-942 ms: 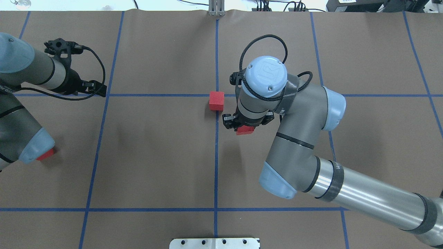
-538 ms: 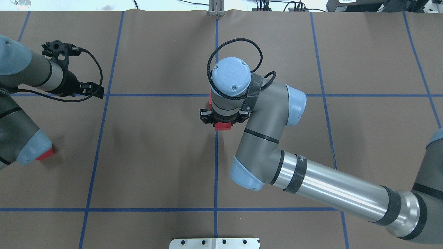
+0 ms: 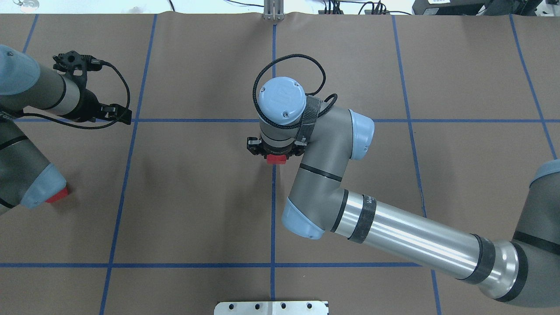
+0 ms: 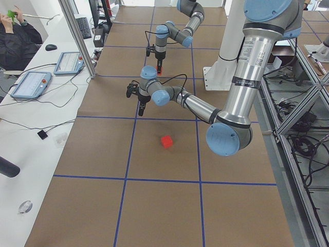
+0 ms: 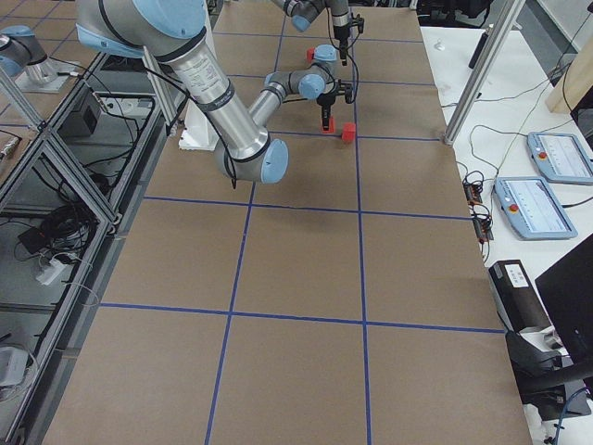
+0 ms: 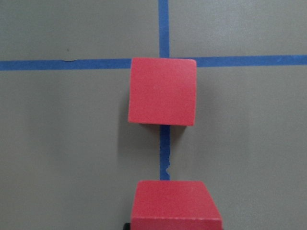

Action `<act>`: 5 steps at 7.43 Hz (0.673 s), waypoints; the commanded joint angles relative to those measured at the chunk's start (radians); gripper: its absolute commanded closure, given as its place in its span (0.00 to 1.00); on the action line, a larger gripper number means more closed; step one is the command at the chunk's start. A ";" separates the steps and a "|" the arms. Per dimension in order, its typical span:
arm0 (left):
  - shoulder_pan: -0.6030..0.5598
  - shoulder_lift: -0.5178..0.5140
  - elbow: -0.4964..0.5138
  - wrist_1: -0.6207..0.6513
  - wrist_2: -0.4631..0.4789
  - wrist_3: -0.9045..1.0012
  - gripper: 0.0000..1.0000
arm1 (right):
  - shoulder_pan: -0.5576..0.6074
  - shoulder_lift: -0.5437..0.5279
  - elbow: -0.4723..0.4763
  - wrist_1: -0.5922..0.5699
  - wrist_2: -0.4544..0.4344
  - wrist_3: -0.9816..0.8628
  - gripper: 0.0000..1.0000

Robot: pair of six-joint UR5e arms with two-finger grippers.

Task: Form red blocks into L shape at center
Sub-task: 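Carry the red cube with the right gripper beside the center cube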

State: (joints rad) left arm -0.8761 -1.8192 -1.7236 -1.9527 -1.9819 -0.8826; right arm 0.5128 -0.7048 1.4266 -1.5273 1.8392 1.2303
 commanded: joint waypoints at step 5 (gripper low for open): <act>-0.001 0.000 -0.004 0.000 0.000 -0.006 0.00 | 0.001 0.039 -0.078 0.009 -0.041 -0.017 1.00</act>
State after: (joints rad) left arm -0.8774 -1.8203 -1.7278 -1.9528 -1.9819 -0.8858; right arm 0.5125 -0.6664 1.3534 -1.5233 1.8117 1.2151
